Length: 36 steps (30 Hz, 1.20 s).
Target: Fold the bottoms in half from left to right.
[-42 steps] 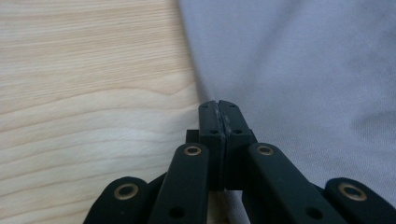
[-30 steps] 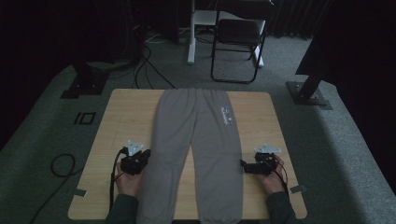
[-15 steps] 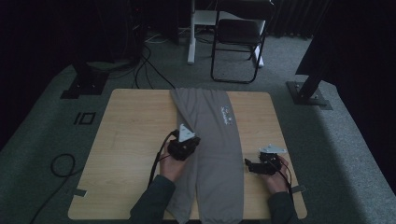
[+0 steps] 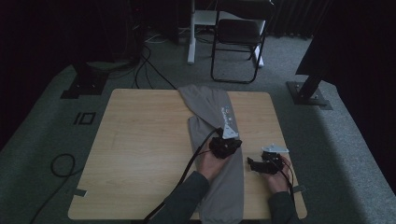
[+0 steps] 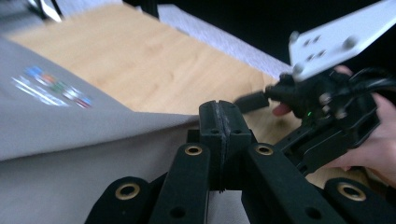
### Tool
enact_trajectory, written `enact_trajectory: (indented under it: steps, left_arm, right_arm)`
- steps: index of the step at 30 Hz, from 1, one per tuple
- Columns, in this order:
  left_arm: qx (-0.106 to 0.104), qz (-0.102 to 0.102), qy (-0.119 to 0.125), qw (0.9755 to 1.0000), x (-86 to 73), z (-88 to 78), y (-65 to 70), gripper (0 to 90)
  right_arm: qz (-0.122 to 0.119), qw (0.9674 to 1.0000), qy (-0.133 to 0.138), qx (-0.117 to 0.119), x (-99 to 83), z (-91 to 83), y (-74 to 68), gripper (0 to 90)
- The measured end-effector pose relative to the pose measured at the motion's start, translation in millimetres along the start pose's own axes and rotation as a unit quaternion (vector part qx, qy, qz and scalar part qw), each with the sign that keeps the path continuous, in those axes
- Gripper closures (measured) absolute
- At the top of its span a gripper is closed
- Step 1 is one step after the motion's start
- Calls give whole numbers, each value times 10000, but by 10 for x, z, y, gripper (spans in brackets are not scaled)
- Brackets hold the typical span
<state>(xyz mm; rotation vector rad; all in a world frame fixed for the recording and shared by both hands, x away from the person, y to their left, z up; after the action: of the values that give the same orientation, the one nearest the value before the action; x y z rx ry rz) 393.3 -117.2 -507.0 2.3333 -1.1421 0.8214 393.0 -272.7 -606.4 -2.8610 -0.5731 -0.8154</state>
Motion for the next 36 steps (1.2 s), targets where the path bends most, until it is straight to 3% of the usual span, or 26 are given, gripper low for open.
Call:
enact_trajectory:
  steps: [1,3,6,8,9,11,12,13,14,15,16,18,19,21,22,23,24,27,29,32,36]
  left_arm:
    - [-169,-83,-82,9998,-40,83,-14,864]
    - [-210,-86,-77,9997,-65,85,-22,785]
    - [-43,-182,-68,9998,-171,-14,-162,731]
    - [25,-216,-69,9997,-210,-52,-225,731]
    - [153,-317,-116,9993,-316,-115,-357,731]
    - [223,-368,-152,9990,-386,-136,-426,728]
    - [349,-500,-255,9978,-543,-146,-560,725]
    - [349,-500,-255,9978,-543,-146,-560,725]
    - [475,-576,-468,9961,-720,-120,-680,726]
    - [475,-576,-468,9961,-720,-120,-680,726]
    - [515,-710,-620,9942,-881,-71,-768,728]
    - [513,-756,-710,9933,-952,-43,-799,729]
    - [540,-804,-834,9918,-1053,20,-830,729]
    - [537,-790,-925,9911,-1089,51,-830,732]
    - [714,-617,-1026,9902,-1124,94,-816,756]
    - [714,-617,-1026,9902,-1124,94,-816,779]
    - [884,-551,-1079,9887,-1120,94,-823,814]
    - [968,-497,-1100,9880,-1125,87,-851,856]
    - [1007,-591,-1055,9875,-1143,68,-910,873]
    - [1081,-658,-1018,9867,-1151,58,-946,886]
    - [1213,-685,-1015,9850,-1162,41,-1015,888]
  right_arm:
    - [3,10000,-4,0,-2,-2,4,188]
    - [22,10000,-7,-10,-5,-4,11,191]
    - [95,9999,-13,-39,1,-13,25,243]
    - [169,9998,-36,-60,9,-29,29,325]
    - [207,9998,-12,21,18,-42,14,343]
    - [213,9997,112,54,65,-91,-36,355]
    - [156,9997,196,52,104,-119,-74,357]
    - [156,9997,196,52,104,-119,-74,357]
    - [81,9992,358,181,195,-165,-185,356]
    - [16,9988,403,269,241,-176,-253,352]
    - [-64,9986,415,335,283,-174,-329,346]
    - [-168,9985,408,336,320,-163,-404,340]
    - [-368,9981,367,340,381,-120,-555,323]
    - [-461,9978,331,334,407,-89,-621,318]
    - [-634,9975,233,230,445,-24,-713,317]
    - [-698,9973,172,167,452,10,-737,318]
    - [-728,9972,100,104,450,41,-738,319]
    - [-706,9975,-22,24,413,75,-697,328]
    - [-540,9984,-128,-115,318,66,-548,347]
    - [-357,9992,-156,-103,219,29,-407,375]
    - [-335,9993,-147,-62,146,3,-366,401]
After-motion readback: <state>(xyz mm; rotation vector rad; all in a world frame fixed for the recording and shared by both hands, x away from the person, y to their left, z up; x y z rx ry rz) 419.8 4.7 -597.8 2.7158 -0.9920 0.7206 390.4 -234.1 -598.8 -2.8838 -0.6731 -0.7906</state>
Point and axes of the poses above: each handheld gripper's, and its own axes: z roughly forward along the jaws, x roughly out of its top, y roughly to its right, the point moved 7 cm from there along z, roughly forward along the jaws, and after that the axes turned 15 degrees about -y, right-handed, at the moved point
